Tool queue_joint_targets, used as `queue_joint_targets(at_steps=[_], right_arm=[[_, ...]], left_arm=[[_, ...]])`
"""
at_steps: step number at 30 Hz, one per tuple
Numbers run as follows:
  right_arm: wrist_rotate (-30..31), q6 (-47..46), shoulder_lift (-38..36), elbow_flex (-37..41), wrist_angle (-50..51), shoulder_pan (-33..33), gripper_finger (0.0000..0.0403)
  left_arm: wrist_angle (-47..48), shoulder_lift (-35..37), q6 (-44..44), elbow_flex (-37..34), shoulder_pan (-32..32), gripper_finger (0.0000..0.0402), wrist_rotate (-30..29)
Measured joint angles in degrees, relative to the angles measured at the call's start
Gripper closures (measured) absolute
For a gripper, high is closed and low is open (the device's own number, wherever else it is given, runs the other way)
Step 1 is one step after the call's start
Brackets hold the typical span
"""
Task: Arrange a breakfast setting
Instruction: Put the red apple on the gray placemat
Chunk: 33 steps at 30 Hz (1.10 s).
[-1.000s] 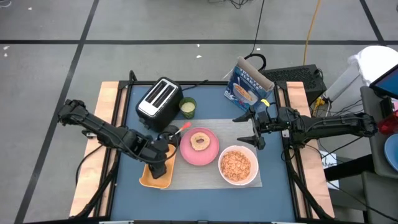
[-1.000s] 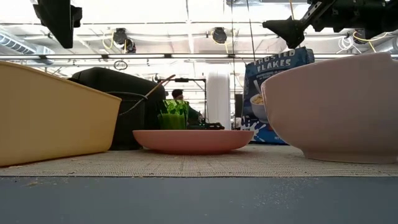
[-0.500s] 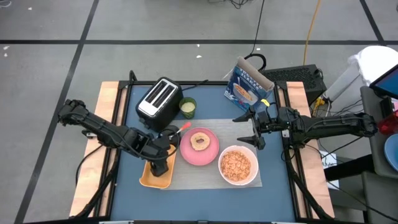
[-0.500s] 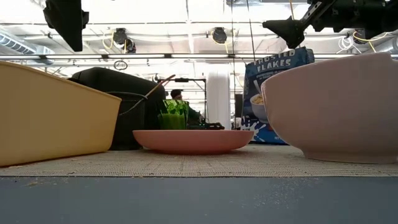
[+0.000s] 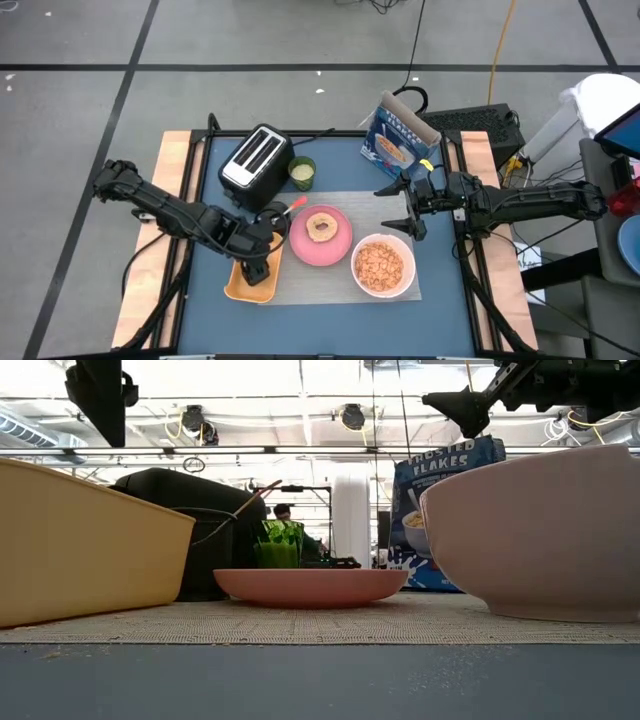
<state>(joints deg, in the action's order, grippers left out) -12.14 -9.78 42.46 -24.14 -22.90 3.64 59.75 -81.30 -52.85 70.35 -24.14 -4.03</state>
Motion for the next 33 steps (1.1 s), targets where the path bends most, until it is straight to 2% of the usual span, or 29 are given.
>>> queue_joint_targets(at_steps=[12, 33], right_arm=[[0.00, 0.00, -0.02, 0.00, 0.00, 0.00, 0.0005], [-0.11, -0.02, -0.02, 0.00, 0.00, 0.00, 0.0005]], left_arm=[[6.42, -1.73, -3.82, 0.02, -0.73, 0.0039, 0.00], [8.76, -14.44, -4.68, 0.00, -5.17, 0.0039, 2.81]])
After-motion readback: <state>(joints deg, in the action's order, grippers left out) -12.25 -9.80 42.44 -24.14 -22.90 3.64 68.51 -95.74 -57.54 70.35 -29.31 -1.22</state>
